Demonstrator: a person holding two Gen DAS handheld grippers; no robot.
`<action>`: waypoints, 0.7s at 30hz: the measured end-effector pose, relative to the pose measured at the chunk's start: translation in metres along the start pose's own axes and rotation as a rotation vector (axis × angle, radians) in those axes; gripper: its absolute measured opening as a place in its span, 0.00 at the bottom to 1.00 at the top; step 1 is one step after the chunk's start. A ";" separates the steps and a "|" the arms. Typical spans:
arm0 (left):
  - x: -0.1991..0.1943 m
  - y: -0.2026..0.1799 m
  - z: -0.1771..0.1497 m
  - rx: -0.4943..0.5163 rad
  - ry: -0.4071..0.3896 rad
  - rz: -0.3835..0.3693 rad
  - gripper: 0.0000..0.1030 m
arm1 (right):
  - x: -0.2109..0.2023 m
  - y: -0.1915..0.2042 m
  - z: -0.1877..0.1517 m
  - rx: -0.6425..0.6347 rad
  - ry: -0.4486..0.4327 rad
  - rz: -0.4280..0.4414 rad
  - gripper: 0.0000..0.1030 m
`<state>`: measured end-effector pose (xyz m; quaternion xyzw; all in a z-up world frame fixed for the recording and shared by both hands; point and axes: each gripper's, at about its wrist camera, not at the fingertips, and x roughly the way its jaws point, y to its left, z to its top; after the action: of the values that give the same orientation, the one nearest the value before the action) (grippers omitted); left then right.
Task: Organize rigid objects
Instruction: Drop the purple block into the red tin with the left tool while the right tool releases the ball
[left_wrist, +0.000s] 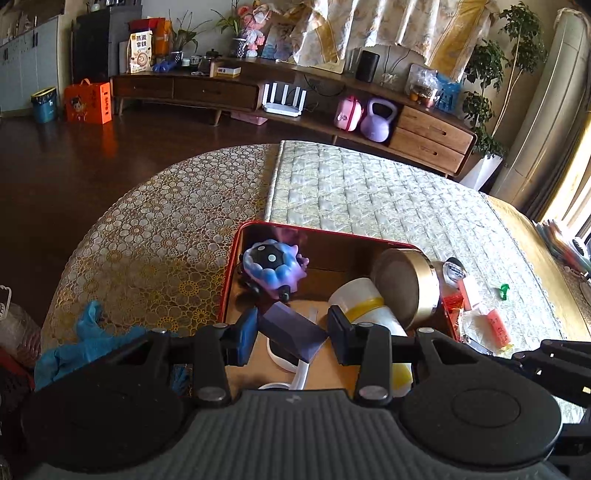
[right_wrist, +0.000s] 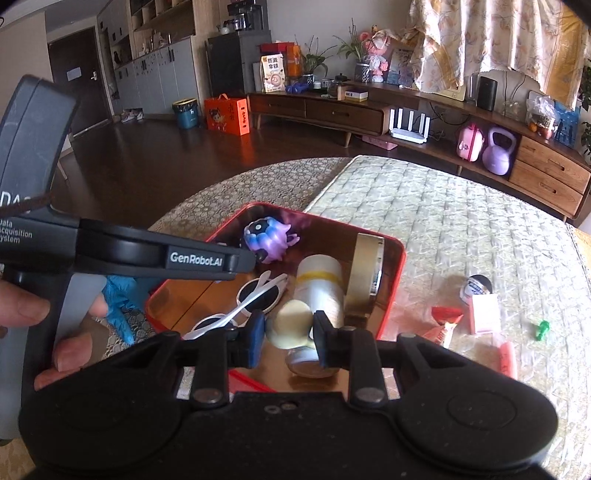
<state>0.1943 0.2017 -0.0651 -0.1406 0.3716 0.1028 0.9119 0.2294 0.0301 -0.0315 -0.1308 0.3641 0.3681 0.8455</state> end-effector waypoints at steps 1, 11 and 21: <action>0.003 0.001 0.001 0.001 0.003 0.001 0.39 | 0.005 0.002 0.000 -0.004 0.010 0.003 0.26; 0.028 0.002 0.009 -0.005 0.026 0.001 0.39 | 0.041 0.017 0.003 -0.009 0.088 0.010 0.26; 0.045 -0.001 0.007 0.016 0.045 0.014 0.39 | 0.054 0.020 0.000 0.007 0.123 0.012 0.27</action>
<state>0.2307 0.2069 -0.0915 -0.1332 0.3939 0.1029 0.9036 0.2400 0.0726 -0.0687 -0.1482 0.4174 0.3634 0.8196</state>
